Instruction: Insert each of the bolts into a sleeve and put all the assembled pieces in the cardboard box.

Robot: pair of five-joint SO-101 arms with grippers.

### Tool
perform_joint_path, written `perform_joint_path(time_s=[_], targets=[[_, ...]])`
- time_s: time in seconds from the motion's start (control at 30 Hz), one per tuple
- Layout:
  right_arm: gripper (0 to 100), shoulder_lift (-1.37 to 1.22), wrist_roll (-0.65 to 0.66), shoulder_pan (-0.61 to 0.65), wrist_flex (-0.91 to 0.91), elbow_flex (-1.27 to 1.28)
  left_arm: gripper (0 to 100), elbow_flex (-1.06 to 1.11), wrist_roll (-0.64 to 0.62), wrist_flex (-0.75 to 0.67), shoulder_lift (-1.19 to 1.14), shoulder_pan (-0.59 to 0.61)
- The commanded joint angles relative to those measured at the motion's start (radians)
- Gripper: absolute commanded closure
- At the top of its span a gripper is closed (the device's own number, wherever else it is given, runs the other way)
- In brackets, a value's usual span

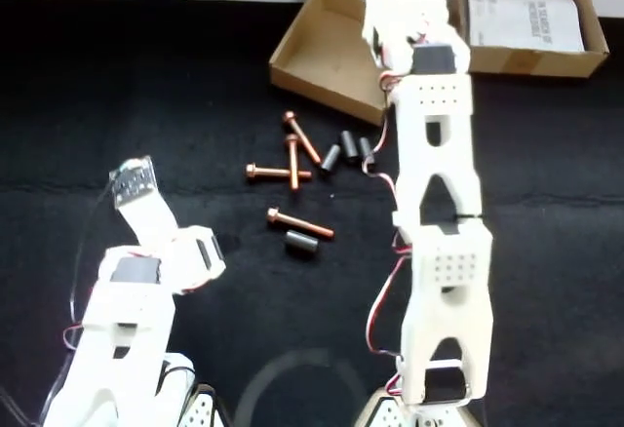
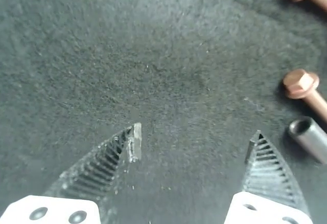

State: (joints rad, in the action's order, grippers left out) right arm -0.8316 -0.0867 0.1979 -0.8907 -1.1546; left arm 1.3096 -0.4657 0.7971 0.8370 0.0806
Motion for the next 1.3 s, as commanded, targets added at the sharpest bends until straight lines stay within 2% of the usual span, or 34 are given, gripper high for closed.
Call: perform_joint_path(time_s=[0.0,0.23,0.63,0.8,0.87,1.07,1.27], targets=[[99.1,-0.073,0.066,-0.024,0.084,-0.148,67,0.048,-0.002,-0.130,0.005,0.007],[98.8,-0.183,0.110,-0.027,0.105,-0.166,67,0.064,-0.002,-0.164,0.005,0.007],[98.7,-0.209,0.114,-0.018,-0.124,-0.163,67,0.062,0.002,-0.167,0.001,0.007],[97.9,-0.208,0.117,-0.015,-0.061,-0.130,67,0.058,0.003,-0.167,0.001,0.007],[92.5,-0.208,0.117,-0.013,-0.050,-0.130,67,0.058,0.003,-0.167,0.001,0.007],[66.3,-0.202,0.115,0.013,-0.130,-0.136,67,0.058,0.003,-0.167,-0.001,0.007],[64.5,-0.191,0.115,0.028,-0.186,-0.173,67,0.056,0.003,-0.167,-0.001,0.007]])
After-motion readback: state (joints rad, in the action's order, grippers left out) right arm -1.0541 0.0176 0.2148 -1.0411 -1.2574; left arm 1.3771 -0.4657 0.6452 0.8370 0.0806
